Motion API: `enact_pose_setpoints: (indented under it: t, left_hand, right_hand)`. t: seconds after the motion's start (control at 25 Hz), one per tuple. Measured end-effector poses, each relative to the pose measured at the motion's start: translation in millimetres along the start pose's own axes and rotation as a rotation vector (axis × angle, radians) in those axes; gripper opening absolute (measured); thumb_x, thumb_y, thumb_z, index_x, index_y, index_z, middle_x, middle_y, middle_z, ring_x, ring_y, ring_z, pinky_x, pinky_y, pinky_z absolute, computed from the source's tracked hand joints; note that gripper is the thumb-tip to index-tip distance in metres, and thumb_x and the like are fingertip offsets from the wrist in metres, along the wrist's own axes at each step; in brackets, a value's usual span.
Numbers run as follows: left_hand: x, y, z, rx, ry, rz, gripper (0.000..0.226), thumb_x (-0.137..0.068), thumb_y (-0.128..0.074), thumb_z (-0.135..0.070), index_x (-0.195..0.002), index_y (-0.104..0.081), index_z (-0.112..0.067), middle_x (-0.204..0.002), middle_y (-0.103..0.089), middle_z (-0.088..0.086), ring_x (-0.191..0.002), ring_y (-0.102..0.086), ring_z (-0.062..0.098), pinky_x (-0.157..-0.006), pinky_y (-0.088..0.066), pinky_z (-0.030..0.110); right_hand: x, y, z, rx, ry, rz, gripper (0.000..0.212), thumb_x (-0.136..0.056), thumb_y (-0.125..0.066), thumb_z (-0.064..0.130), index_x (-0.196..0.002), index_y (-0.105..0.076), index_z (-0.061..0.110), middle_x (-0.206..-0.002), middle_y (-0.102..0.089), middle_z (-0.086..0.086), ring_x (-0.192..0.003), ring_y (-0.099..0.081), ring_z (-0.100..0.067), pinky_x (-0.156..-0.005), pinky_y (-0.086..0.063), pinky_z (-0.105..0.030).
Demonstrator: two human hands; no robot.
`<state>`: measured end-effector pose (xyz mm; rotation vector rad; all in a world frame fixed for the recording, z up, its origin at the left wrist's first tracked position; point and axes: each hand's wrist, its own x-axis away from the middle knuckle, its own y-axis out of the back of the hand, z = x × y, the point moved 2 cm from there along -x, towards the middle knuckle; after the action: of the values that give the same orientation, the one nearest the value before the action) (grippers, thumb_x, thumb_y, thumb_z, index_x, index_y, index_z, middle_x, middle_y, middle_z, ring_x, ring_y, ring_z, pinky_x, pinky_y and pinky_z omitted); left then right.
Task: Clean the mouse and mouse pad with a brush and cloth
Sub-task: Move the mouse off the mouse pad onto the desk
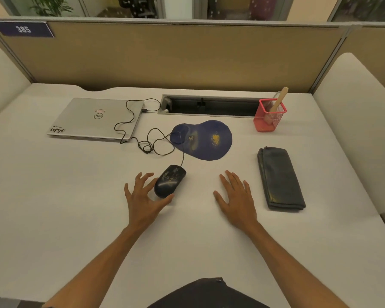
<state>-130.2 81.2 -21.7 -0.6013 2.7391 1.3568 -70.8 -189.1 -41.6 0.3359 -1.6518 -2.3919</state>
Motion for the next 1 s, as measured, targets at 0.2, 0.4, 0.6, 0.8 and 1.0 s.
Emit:
enact_pose_setpoints:
  t: [0.2,0.4,0.6,0.8,1.0]
  left_hand:
    - [9.5,10.7,21.1,0.055,0.047,-0.017,0.074,-0.061,-0.069,-0.063,-0.123,-0.062,-0.021,-0.139,-0.051,-0.004,-0.142,-0.025,0.015,-0.116,0.008,0.053]
    - [8.3,20.9,35.5,0.061,0.082,0.014,0.077,-0.062,-0.074,-0.061,-0.125,-0.060,-0.020,-0.139,-0.050,-0.004,-0.143,-0.023,0.014,-0.116,0.011,0.050]
    - [7.5,24.3,38.5,0.016,0.088,0.088,0.083,-0.063,-0.064,-0.065,-0.131,-0.055,-0.018,-0.141,-0.047,0.001,-0.141,-0.025,0.017,-0.118,-0.002,0.053]
    - [13.0,22.5,21.6,-0.343,-0.214,0.069,0.087,-0.076,-0.046,-0.068,-0.144,-0.037,-0.014,-0.149,-0.036,0.009,-0.142,-0.025,0.027,-0.116,-0.010,0.052]
    - [18.8,-9.9,-20.0,-0.415,-0.453,0.193,0.074,-0.090,-0.033,-0.063,-0.146,-0.036,-0.014,-0.151,-0.035,0.010,-0.143,-0.028,0.025,-0.118,-0.010,0.052]
  right_hand:
    - [-0.7,-3.5,-2.7,-0.007,0.007,-0.029,0.059,-0.095,-0.030,0.054,-0.147,-0.026,0.027,-0.157,-0.019,0.004,-0.145,-0.009,-0.011,-0.117,-0.002,-0.036]
    - [-1.4,-6.9,-5.2,-0.002,0.014,-0.038,0.058,-0.095,-0.031,0.054,-0.147,-0.026,0.027,-0.157,-0.020,0.005,-0.144,-0.009,-0.011,-0.117,-0.002,-0.035]
    - [-1.8,-8.6,-6.7,-0.009,0.018,-0.047,0.059,-0.095,-0.031,0.055,-0.147,-0.027,0.027,-0.156,-0.020,0.004,-0.144,-0.010,-0.011,-0.116,-0.002,-0.035]
    - [-4.9,-5.4,-9.9,-0.074,0.020,-0.017,0.059,-0.094,-0.037,0.054,-0.146,-0.030,0.027,-0.156,-0.020,0.006,-0.144,-0.011,-0.011,-0.116,-0.003,-0.034]
    - [-23.4,15.4,-27.3,-0.315,-0.037,0.079,0.048,-0.092,-0.052,0.047,-0.135,-0.049,0.025,-0.144,-0.044,0.005,-0.133,-0.038,-0.015,-0.110,-0.028,-0.034]
